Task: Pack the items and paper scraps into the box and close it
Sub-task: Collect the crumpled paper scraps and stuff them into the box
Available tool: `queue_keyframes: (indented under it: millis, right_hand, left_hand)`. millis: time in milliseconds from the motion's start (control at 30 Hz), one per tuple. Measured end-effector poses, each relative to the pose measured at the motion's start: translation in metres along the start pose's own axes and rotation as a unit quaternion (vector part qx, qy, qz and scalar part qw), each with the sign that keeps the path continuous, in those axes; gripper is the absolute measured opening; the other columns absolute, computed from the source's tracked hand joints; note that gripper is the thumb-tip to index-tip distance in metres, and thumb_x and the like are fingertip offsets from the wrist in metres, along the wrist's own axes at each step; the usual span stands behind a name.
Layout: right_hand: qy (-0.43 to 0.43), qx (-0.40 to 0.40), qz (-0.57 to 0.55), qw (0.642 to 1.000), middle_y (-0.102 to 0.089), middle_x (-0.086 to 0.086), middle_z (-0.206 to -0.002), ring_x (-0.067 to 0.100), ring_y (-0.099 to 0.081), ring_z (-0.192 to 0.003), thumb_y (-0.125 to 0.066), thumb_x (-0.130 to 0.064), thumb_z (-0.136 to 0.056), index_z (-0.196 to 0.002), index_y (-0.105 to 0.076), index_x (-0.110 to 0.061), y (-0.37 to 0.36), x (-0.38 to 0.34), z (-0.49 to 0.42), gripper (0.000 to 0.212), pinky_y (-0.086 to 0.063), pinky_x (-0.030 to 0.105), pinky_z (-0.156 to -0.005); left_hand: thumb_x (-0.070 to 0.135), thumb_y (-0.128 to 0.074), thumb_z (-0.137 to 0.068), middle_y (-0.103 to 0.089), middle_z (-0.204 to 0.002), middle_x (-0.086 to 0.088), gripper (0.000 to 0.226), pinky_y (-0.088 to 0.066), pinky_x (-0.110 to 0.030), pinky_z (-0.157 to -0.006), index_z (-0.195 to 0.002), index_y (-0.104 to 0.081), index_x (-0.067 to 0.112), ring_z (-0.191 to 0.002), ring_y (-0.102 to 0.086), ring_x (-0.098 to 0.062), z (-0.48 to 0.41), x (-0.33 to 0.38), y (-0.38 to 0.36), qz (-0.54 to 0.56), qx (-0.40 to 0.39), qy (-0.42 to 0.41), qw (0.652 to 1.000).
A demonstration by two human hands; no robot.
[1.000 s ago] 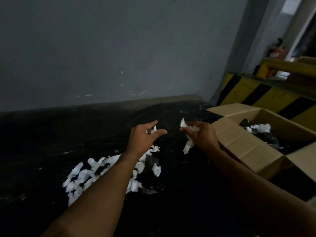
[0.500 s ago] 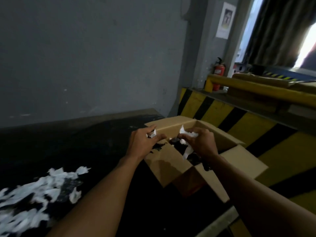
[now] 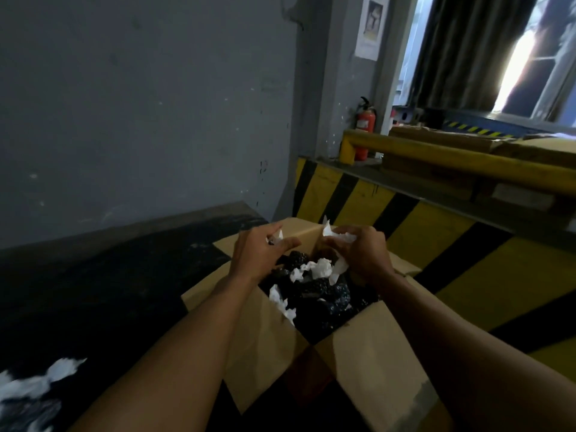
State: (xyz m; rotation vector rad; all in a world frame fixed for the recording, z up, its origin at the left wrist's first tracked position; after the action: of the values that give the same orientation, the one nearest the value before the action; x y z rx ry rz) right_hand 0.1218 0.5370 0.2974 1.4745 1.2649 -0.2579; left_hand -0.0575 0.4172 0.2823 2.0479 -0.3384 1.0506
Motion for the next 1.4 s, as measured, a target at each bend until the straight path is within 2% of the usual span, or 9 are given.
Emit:
queue_keyframes:
  millis: [267, 500, 600, 767, 933, 1133, 1233, 1333, 1400]
  right_hand:
    - [0.02, -0.038, 0.021, 0.999, -0.063, -0.007, -0.086, -0.009, -0.055, -0.062, -0.076, -0.035, -0.078, -0.105, -0.071, -0.014, -0.032, 0.04, -0.057, 0.035, -0.05, 0.021, -0.065]
    - [0.071, -0.107, 0.036, 0.991, -0.074, 0.003, -0.095, 0.018, -0.068, -0.086, -0.075, -0.051, -0.074, -0.101, -0.074, -0.018, -0.044, 0.09, -0.112, 0.043, -0.054, 0.033, -0.077]
    - [0.067, -0.117, 0.016, 0.991, -0.074, 0.003, -0.101, 0.019, -0.068, -0.091, -0.074, -0.054, -0.074, -0.101, -0.073, -0.019, -0.038, 0.112, -0.13, 0.044, -0.055, 0.041, -0.081]
    - [0.083, -0.153, 0.008, 0.985, -0.07, 0.004, -0.114, 0.021, -0.063, -0.104, -0.073, -0.051, -0.077, -0.107, -0.073, -0.019, -0.039, 0.134, -0.145, 0.043, -0.047, 0.03, -0.083]
    - [0.102, -0.188, -0.016, 0.977, -0.072, 0.001, -0.103, 0.019, -0.064, -0.096, -0.07, -0.053, -0.079, -0.097, -0.074, -0.02, -0.056, 0.14, -0.155, 0.038, -0.049, 0.032, -0.079]
    - [0.122, -0.214, -0.003, 0.969, -0.071, 0.001, -0.093, 0.019, -0.065, -0.09, -0.068, -0.047, -0.084, -0.093, -0.073, -0.019, -0.082, 0.136, -0.166, 0.03, -0.037, 0.023, -0.068]
    - [0.14, -0.231, 0.029, 0.963, -0.063, -0.005, -0.093, 0.019, -0.062, -0.091, -0.07, -0.045, -0.08, -0.092, -0.073, -0.023, -0.098, 0.139, -0.172, 0.025, -0.04, 0.023, -0.072]
    - [0.157, -0.246, 0.067, 0.954, -0.067, -0.001, -0.094, 0.024, -0.06, -0.094, -0.052, -0.056, -0.074, -0.072, -0.063, -0.039, -0.125, 0.154, -0.183, 0.021, -0.047, 0.037, -0.085]
    - [0.142, -0.269, 0.075, 0.95, -0.066, 0.003, -0.091, 0.027, -0.059, -0.088, -0.046, -0.046, -0.077, -0.07, -0.058, -0.039, -0.139, 0.163, -0.189, 0.016, -0.048, 0.037, -0.08]
  left_hand:
    - [0.062, -0.07, -0.071, -0.062, -0.128, -0.003, 0.07, -0.043, -0.026, -0.094, -0.128, -0.061, 0.024, -0.116, -0.057, -0.017, -0.028, -0.03, -0.039, -0.011, 0.022, 0.049, 0.999]
    - [0.063, -0.071, -0.069, -0.066, -0.123, -0.005, 0.067, -0.049, -0.033, -0.096, -0.125, -0.063, 0.026, -0.113, -0.06, -0.019, -0.045, -0.039, -0.07, -0.031, 0.116, 0.124, 0.985]
    - [0.057, -0.071, -0.074, -0.066, -0.122, -0.007, 0.062, -0.043, -0.022, -0.091, -0.126, -0.062, 0.025, -0.112, -0.06, -0.019, -0.049, -0.031, -0.089, -0.037, 0.139, 0.141, 0.98]
    - [0.051, -0.07, -0.079, -0.061, -0.13, -0.005, 0.059, -0.036, -0.018, -0.086, -0.129, -0.061, 0.021, -0.118, -0.056, -0.02, -0.045, -0.019, -0.111, -0.07, 0.152, 0.167, 0.972]
    - [0.049, -0.07, -0.081, -0.065, -0.124, -0.008, 0.055, -0.039, -0.019, -0.082, -0.127, -0.061, 0.018, -0.11, -0.06, -0.02, -0.043, -0.019, -0.114, -0.113, 0.149, 0.19, 0.964]
    - [0.035, -0.06, -0.091, -0.064, -0.086, -0.001, 0.017, -0.034, -0.027, -0.064, -0.087, -0.058, 0.019, -0.08, -0.059, -0.019, -0.054, -0.037, -0.112, -0.208, 0.142, 0.177, 0.951]
    - [0.039, -0.056, -0.092, -0.062, -0.09, -0.002, 0.017, -0.04, -0.031, -0.069, -0.085, -0.052, 0.023, -0.085, -0.058, -0.022, -0.065, -0.053, -0.115, -0.231, 0.129, 0.168, 0.95]
    - [0.039, -0.05, -0.093, -0.062, -0.103, -0.005, 0.024, -0.047, -0.037, -0.083, -0.099, -0.063, 0.02, -0.096, -0.058, -0.023, -0.076, -0.071, -0.128, -0.234, 0.081, 0.176, 0.953]
    - [0.029, -0.045, -0.094, -0.061, -0.109, -0.006, 0.026, -0.047, -0.037, -0.088, -0.104, -0.067, 0.019, -0.1, -0.058, -0.025, -0.082, -0.079, -0.136, -0.237, 0.052, 0.176, 0.954]
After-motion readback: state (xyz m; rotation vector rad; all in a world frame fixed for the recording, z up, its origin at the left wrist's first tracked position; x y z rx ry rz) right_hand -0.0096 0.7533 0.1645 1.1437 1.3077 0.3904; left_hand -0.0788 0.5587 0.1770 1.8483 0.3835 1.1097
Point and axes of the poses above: each hand's wrist, its own z-axis away from the middle knuckle, its own y-axis out of the back of the hand, x = y × z, the point moved 6 cm from there along -z, towards the middle knuckle
